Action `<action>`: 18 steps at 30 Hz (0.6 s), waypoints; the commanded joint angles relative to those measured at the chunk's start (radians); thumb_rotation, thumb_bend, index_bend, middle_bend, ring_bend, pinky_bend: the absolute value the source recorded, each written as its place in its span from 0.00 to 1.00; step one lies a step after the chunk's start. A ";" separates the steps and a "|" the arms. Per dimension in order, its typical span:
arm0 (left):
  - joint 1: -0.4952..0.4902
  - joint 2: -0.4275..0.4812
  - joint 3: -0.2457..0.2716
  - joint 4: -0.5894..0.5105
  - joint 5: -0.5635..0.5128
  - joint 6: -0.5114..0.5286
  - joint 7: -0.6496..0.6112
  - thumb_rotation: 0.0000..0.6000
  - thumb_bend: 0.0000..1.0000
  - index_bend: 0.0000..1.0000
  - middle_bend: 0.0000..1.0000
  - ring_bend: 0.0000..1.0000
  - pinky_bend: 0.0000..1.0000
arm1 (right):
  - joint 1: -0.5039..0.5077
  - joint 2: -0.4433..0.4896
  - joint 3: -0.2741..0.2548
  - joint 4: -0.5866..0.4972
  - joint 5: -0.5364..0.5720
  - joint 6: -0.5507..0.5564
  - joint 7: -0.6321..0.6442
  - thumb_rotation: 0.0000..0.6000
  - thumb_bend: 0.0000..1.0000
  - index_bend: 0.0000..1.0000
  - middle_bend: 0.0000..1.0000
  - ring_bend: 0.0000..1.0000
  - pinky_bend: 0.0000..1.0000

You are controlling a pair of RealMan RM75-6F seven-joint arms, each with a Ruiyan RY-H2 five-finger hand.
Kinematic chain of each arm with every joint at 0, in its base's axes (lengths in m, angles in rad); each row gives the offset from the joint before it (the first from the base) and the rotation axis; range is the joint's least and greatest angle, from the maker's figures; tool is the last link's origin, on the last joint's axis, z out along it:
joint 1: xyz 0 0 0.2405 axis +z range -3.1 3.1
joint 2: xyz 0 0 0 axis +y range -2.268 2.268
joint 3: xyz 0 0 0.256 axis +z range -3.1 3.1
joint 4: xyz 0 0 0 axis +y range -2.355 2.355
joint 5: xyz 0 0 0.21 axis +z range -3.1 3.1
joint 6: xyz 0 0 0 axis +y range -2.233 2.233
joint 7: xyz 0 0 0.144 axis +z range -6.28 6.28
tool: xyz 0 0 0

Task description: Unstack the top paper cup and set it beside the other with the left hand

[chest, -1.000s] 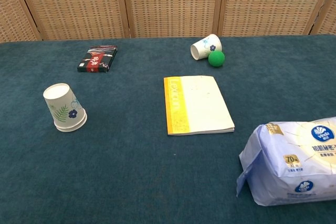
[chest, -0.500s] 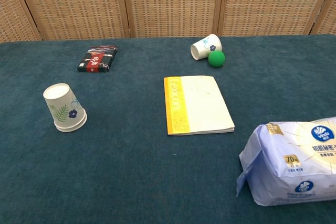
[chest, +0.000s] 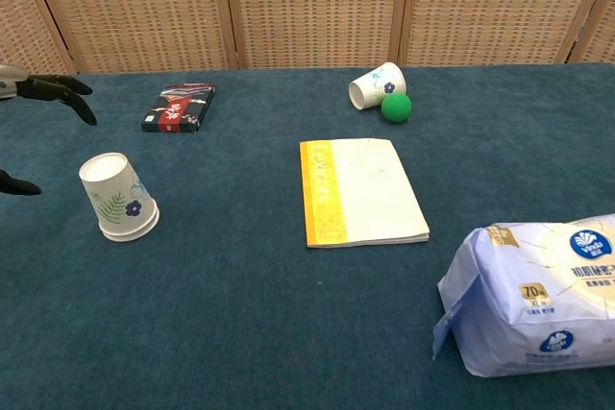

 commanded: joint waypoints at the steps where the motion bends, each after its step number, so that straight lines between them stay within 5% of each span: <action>1: -0.055 -0.032 -0.010 -0.006 -0.101 -0.020 0.067 1.00 0.23 0.21 0.00 0.00 0.00 | -0.001 0.003 0.001 0.001 -0.001 0.003 0.008 1.00 0.00 0.00 0.00 0.00 0.00; 10: -0.137 -0.103 0.000 0.034 -0.294 0.032 0.183 1.00 0.30 0.27 0.00 0.00 0.00 | 0.003 0.007 -0.003 0.006 -0.001 -0.012 0.024 1.00 0.00 0.00 0.00 0.00 0.00; 18: -0.171 -0.129 0.013 0.053 -0.345 0.054 0.198 1.00 0.31 0.30 0.00 0.00 0.00 | 0.006 0.006 -0.004 0.009 0.000 -0.018 0.028 1.00 0.00 0.00 0.00 0.00 0.00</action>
